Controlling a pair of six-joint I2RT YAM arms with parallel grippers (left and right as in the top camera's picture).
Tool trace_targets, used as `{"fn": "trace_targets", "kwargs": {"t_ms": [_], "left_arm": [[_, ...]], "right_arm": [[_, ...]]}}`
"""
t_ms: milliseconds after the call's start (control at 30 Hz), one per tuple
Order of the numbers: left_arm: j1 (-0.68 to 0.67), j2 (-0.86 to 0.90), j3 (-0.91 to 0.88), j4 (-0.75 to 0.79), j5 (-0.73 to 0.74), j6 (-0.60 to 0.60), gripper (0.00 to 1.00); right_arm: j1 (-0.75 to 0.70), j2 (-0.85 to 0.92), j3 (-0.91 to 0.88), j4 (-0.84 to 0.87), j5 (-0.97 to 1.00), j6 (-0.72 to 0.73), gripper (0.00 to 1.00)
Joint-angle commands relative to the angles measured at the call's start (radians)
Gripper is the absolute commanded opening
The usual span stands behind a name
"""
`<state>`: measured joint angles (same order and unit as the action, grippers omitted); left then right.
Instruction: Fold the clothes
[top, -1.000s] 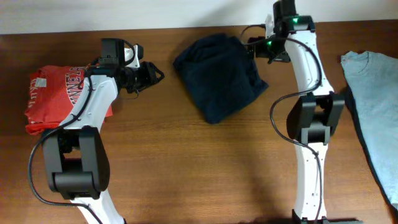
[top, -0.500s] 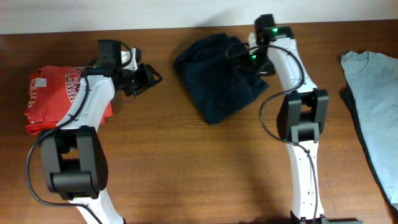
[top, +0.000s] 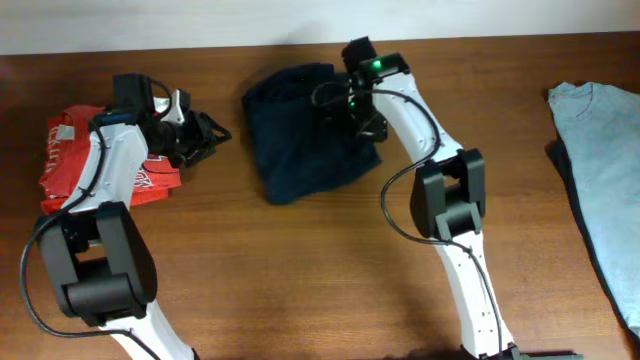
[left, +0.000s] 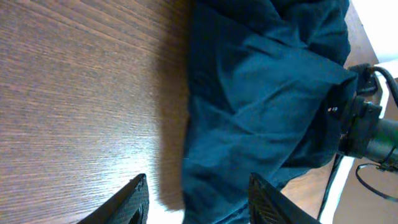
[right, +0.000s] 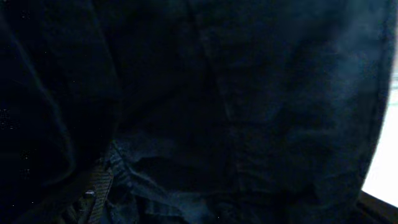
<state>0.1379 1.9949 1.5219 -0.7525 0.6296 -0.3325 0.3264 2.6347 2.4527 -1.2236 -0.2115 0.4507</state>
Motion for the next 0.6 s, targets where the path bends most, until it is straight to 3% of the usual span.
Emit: {"fn": "trace_targets", "kwargs": {"t_ms": [0, 67, 100, 400, 433, 533, 567], "left_arm": [[0.000, -0.030, -0.006, 0.008, 0.023, 0.049, 0.51], [0.000, -0.030, -0.006, 0.023, 0.042, 0.088, 0.51], [-0.002, -0.030, -0.011, 0.040, 0.060, 0.103, 0.56], [-0.024, -0.023, -0.117, 0.195, 0.112, 0.102, 0.60], [-0.025, -0.019, -0.144, 0.228, 0.112, 0.101, 0.60], [-0.024, -0.008, -0.183, 0.283, 0.112, 0.085, 0.57], [-0.024, -0.007, -0.198, 0.307, 0.112, 0.074, 0.55]], "right_arm": [[0.021, 0.014, 0.011, -0.006, -0.030, 0.021, 0.96], [-0.005, -0.002, 0.052, -0.024, -0.084, -0.057, 0.99], [-0.022, -0.014, 0.069, -0.034, -0.100, -0.082, 0.99], [-0.094, -0.024, 0.103, -0.082, -0.150, -0.166, 0.98], [-0.092, -0.024, 0.106, -0.082, -0.156, -0.196, 0.82], [-0.088, -0.024, 0.114, -0.082, -0.172, -0.239, 0.14], [-0.088, -0.024, 0.119, -0.083, -0.180, -0.242, 0.06]]}}
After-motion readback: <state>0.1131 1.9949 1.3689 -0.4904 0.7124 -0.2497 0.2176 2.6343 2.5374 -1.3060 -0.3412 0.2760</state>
